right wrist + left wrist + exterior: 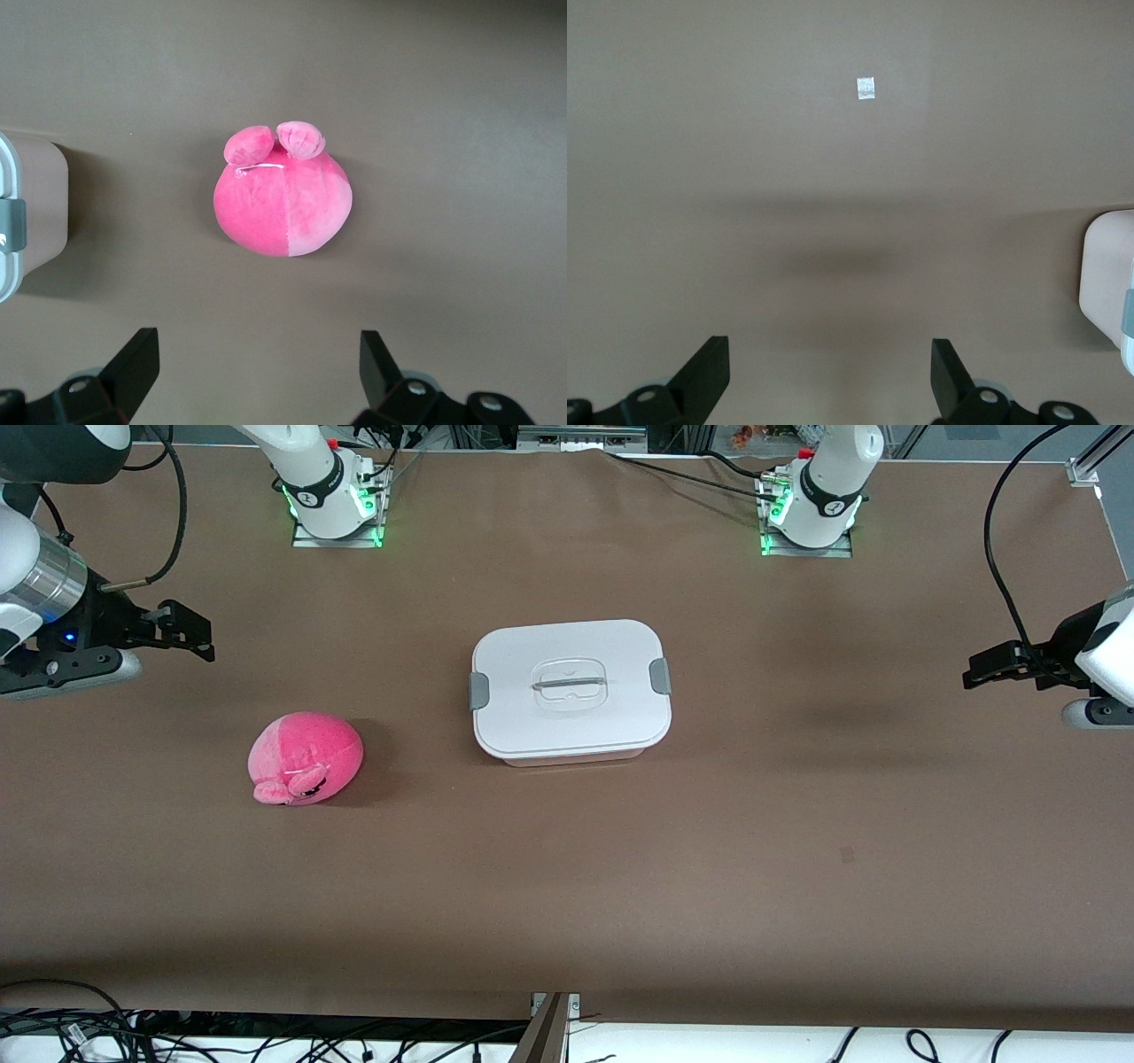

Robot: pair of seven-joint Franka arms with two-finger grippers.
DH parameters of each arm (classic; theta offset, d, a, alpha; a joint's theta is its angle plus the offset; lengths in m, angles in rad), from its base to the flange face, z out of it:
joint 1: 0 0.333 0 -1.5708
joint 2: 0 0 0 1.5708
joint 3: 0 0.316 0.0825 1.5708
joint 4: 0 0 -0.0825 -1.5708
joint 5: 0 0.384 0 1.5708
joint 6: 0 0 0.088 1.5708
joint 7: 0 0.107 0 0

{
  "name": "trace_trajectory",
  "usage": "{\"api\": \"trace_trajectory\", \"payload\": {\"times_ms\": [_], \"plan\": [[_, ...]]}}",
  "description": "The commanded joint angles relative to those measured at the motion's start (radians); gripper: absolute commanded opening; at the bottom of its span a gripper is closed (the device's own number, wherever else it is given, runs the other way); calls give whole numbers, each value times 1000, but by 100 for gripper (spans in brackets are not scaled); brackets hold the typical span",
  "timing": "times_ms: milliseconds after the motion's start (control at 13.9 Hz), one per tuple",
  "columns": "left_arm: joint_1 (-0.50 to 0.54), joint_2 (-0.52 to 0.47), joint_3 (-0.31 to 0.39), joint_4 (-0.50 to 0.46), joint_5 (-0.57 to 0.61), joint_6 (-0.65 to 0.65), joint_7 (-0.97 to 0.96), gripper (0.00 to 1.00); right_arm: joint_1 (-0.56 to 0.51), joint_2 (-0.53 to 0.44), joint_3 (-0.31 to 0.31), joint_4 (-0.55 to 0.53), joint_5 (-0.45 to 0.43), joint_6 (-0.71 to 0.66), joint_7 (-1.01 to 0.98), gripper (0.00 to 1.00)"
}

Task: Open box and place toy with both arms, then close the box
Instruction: 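Reach the right gripper to the pink plush while the left gripper reaches the lid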

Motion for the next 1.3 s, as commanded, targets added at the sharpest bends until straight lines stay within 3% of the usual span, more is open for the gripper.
{"api": "trace_trajectory", "payload": {"times_ms": [0,216,505,794,1010,1227], "plan": [[-1,8,1,29,-7,-20,1,100,-12,11,9,15,-11,-2,-14,100],[0,10,3,29,-7,-20,1,100,-13,16,9,15,-10,4,-9,100],[17,13,4,29,-9,-29,1,100,3,175,10,15,-54,18,-15,100],[-3,30,-8,47,-21,-56,-4,100,11,206,9,14,-47,30,-14,100],[-98,57,-25,73,-18,-56,4,100,14,321,10,-17,-27,132,-18,100],[-240,98,-26,89,-21,-49,17,100,16,338,12,-125,-19,255,-32,100]]}}
